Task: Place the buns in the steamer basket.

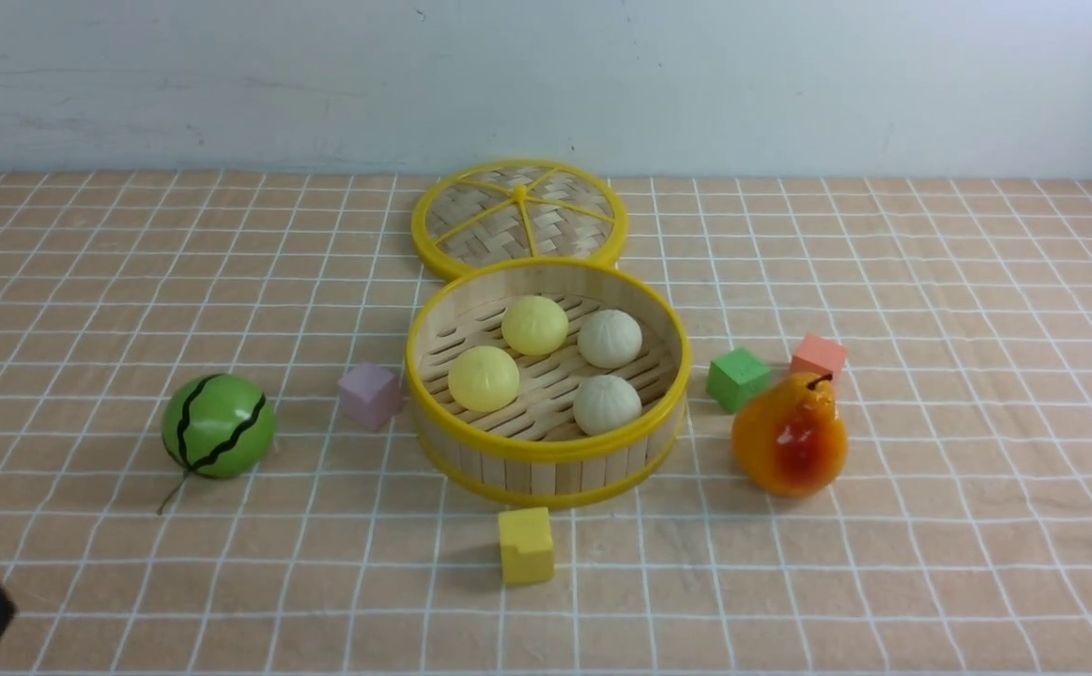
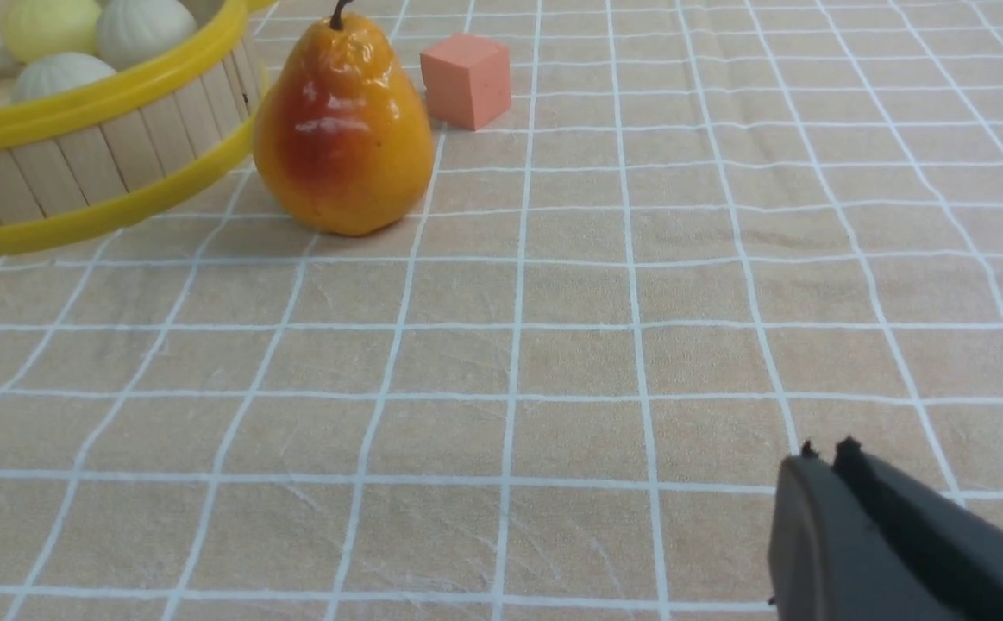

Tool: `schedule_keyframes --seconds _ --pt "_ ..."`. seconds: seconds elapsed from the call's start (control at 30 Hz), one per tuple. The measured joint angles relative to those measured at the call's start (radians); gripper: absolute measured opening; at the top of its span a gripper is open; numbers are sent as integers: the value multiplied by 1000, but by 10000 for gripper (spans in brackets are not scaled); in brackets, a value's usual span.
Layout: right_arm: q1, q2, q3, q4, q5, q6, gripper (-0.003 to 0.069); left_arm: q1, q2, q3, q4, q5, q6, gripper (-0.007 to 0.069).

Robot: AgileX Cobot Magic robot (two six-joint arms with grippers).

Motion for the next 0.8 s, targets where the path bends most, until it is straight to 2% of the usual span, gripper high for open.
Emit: schedule_keyframes --seconds 0.07,0.3,0.8 --pt "0 0 0 0 0 0 22 47 -83 41 0 49 -14 -13" --pt "0 -1 0 1 0 0 24 84 -134 150 -26 188 -27 -13" --pt "0 -1 0 1 0 0 42 84 -134 149 -44 186 -29 -13"
